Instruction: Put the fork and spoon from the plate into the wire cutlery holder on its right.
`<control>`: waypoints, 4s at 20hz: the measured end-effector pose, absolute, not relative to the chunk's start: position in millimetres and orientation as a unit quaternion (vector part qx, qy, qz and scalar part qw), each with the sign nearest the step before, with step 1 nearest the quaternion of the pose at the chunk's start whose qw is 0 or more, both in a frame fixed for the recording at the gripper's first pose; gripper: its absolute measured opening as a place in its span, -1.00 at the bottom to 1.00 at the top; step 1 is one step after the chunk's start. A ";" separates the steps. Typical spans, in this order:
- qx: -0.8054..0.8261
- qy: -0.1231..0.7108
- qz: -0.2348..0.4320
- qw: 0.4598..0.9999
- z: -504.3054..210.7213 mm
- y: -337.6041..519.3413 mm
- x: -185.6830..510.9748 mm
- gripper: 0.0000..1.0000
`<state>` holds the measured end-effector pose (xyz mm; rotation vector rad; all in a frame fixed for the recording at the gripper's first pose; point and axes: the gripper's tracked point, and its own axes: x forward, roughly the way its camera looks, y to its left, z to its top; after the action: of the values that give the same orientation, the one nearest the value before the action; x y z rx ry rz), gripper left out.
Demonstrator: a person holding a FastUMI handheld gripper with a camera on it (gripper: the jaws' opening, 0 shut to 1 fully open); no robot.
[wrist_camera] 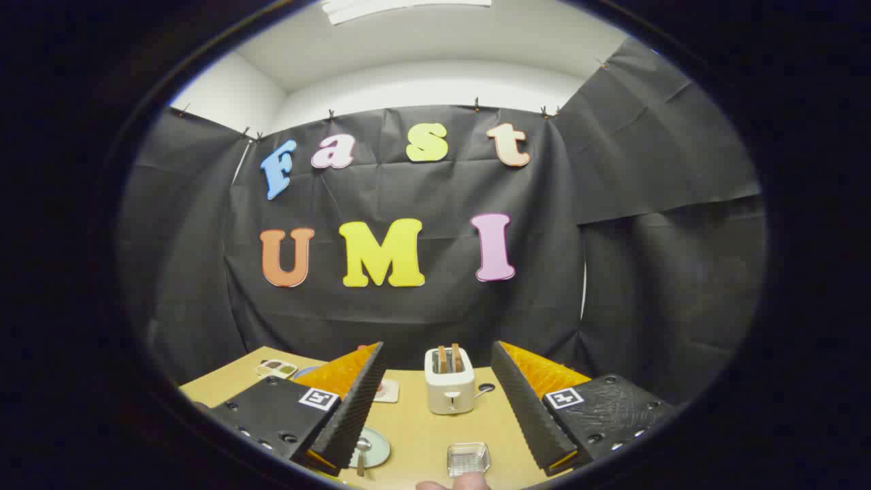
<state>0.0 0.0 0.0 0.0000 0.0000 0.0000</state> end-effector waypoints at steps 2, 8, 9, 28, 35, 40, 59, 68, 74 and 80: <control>0.000 -0.003 0.004 1.000 3.8 2.0 1.7 0.89; 0.005 0.000 0.021 1.000 4.4 13.1 7.8 0.89; 0.003 0.004 0.026 1.000 2.9 16.2 9.1 0.89; -0.039 0.180 0.108 0.977 -121.4 93.5 29.6 0.92; -0.055 0.283 0.124 0.950 -207.7 133.0 45.4 0.93; -0.080 0.364 0.111 0.922 -281.3 147.8 57.3 0.93; -0.108 0.533 0.053 0.838 -419.7 157.8 65.5 -0.64; -0.029 0.551 0.052 0.832 -392.2 157.7 59.7 -0.99; 0.030 0.559 0.054 0.827 -319.7 140.1 47.9 -0.99; 0.049 0.559 0.020 0.828 -254.2 62.6 35.6 -0.99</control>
<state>35.6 62.6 -254.2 0.1043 1.1869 0.0428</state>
